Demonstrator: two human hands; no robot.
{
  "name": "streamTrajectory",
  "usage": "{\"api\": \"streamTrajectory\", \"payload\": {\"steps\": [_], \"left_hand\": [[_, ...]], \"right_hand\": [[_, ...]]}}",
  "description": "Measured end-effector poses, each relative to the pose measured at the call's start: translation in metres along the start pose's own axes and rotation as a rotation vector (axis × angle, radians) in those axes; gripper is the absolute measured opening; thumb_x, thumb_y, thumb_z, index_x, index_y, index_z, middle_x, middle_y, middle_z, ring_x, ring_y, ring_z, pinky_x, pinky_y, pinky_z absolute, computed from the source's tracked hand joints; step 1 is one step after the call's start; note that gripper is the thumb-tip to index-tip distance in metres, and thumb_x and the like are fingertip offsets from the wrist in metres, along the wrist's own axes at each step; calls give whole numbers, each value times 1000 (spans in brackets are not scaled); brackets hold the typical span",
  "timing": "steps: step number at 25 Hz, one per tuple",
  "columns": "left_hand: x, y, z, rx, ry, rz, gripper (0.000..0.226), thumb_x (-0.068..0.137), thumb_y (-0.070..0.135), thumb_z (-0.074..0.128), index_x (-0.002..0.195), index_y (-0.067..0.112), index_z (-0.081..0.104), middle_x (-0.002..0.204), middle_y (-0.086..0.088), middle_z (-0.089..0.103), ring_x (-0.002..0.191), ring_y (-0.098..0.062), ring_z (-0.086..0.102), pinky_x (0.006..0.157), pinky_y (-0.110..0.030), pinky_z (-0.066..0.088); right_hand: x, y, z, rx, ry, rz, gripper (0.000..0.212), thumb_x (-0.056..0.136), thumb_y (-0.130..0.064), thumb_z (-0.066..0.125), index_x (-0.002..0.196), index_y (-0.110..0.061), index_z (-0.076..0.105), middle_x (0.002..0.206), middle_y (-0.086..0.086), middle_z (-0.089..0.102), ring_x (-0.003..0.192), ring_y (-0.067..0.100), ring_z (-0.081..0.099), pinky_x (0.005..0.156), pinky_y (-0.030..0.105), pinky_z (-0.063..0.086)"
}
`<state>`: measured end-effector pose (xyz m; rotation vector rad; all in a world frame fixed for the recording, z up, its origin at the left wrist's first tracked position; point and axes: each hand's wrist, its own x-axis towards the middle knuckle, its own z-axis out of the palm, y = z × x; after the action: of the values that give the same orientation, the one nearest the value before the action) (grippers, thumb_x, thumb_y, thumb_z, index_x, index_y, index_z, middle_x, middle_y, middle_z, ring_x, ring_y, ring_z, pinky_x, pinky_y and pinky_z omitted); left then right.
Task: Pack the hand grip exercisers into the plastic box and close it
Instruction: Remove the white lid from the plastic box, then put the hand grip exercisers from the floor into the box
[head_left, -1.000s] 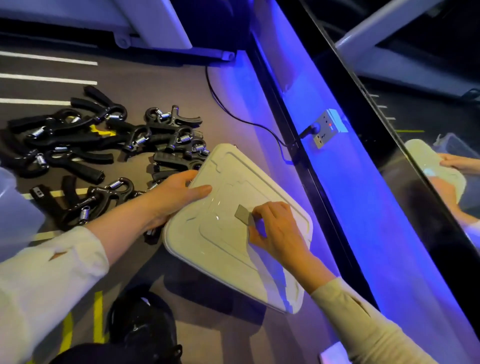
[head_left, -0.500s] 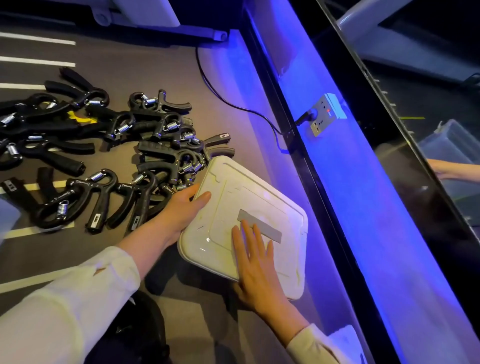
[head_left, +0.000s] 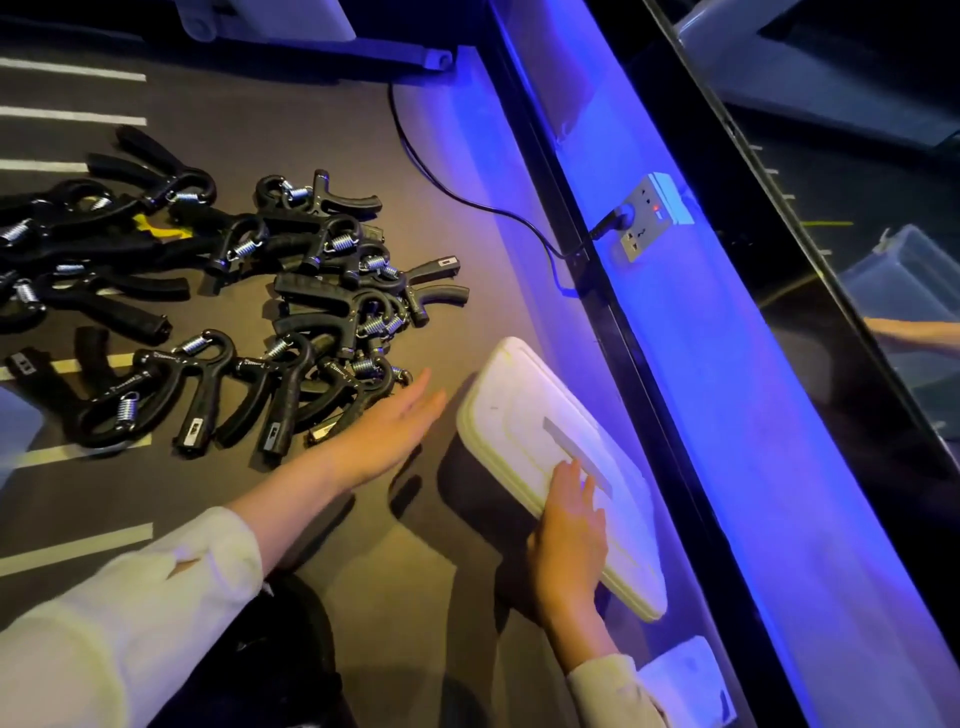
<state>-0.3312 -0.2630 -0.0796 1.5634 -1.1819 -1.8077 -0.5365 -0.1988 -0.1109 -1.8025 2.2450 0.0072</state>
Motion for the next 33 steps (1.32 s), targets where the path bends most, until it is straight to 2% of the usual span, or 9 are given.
{"api": "streamTrajectory", "payload": {"steps": [4,7,15,17,19,22,27,30,33], "left_hand": [[-5,-12,10,1085,25,233,73,92,55,29,145,28,-13,154,-1,-17,141,-24,-17,114,-49,-3],[-7,-7,22,1316,19,323,77,90,62,19,144,21,-17,152,-5,-25,138,-26,-26,113,-53,-6],[-18,-15,17,1336,-10,317,115,53,76,-27,147,14,-3,155,-6,-15,141,-24,-16,113,-44,-1],[-25,-20,8,1260,40,346,105,64,73,-15,147,14,7,156,-7,-3,143,-22,-6,114,-40,-1],[-36,-20,-6,1165,166,458,90,77,67,3,140,12,34,149,-10,31,138,-21,26,113,-34,6],[-58,-18,-31,1082,412,641,56,88,51,33,109,9,64,111,-6,66,103,-23,61,102,-32,27],[-109,-5,-87,1046,736,561,45,89,42,40,113,10,59,111,-6,61,100,-22,56,92,-31,32],[-157,-4,-132,1057,891,423,44,85,40,42,118,12,51,107,-7,53,94,-23,51,78,-32,36],[-214,-16,-178,1102,1013,281,51,80,42,37,119,10,48,110,-10,51,94,-29,52,74,-40,41]], "right_hand": [[22,-6,21,-160,-30,152,78,87,-5,61,148,-7,11,156,13,17,143,38,17,111,59,19],[43,-17,38,-128,-96,163,77,92,1,51,149,-12,1,159,10,-3,144,41,-1,107,66,14],[49,-20,62,-123,-295,157,91,90,-54,44,150,-11,-10,158,9,-13,145,35,-6,103,68,20],[50,-25,60,-51,-220,137,85,92,-57,35,150,-10,-5,159,8,-5,146,30,0,106,63,20],[53,-40,54,198,-101,39,73,96,-46,37,150,-9,5,158,8,9,144,27,13,111,48,21],[54,-82,37,546,17,-117,54,96,-30,46,143,-12,26,143,9,37,129,25,39,103,31,31],[35,-199,9,774,-2,-569,53,91,-38,40,137,-10,38,130,2,44,119,12,44,100,26,37],[3,-273,-8,742,-7,-908,55,92,-42,34,134,-7,42,127,-1,42,117,9,42,98,18,33],[-35,-333,-19,661,13,-1114,54,93,-42,32,134,-8,42,132,6,45,120,15,45,95,22,37]]}}
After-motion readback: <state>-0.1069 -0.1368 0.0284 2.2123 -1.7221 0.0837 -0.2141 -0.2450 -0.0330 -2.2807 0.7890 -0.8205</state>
